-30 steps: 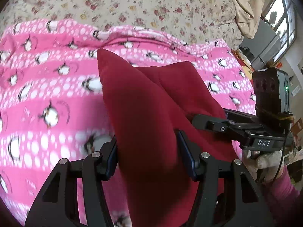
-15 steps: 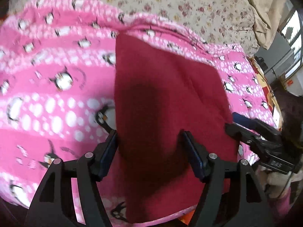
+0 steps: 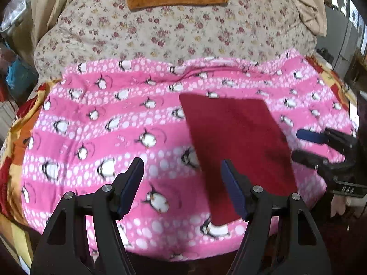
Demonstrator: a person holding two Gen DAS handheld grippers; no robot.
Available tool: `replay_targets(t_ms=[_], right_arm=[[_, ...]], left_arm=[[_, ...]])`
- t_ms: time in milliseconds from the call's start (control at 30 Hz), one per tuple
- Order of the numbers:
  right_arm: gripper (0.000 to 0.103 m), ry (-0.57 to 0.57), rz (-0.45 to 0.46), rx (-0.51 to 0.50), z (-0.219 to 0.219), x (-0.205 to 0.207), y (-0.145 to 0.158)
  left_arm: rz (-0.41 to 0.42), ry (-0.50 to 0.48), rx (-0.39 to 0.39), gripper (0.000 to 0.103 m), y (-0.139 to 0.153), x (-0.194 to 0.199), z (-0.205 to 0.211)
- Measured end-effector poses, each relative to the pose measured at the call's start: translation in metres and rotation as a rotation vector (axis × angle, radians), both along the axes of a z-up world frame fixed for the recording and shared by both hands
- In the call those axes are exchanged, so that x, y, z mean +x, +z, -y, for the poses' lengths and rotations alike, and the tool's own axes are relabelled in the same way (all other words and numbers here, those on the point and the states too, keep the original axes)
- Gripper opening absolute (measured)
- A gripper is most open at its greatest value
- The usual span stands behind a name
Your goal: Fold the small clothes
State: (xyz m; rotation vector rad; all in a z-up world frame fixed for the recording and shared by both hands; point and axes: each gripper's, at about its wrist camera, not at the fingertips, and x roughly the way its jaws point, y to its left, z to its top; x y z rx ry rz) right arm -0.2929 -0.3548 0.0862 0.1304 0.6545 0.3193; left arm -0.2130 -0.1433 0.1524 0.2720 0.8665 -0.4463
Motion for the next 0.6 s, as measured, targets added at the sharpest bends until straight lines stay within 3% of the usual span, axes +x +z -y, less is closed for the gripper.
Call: replay_targets(t_ms=[167, 267, 467, 600], right_arm=[[0.056, -0.008, -0.005, 0.012, -0.014, -0.002, -0.012], [0.056, -0.028, -0.035, 0.038, -0.013, 0.002, -0.022], [0.056, -0.041, -0.061, -0.011, -0.016, 0.004, -0.03], [0.056, -0.064, -0.037, 0.011, -0.009, 0.001, -0.027]], left_arm=[[-0.012, 0.072, -0.061, 0.07, -0.039, -0.007, 0.001], [0.029, 0.097, -0.078, 0.07, -0.055, -0.009, 0.015], [0.036, 0.093, -0.098, 0.07, -0.062, -0.002, 0.033], [0.091, 0.123, -0.082, 0.07, -0.062, -0.005, 0.036]])
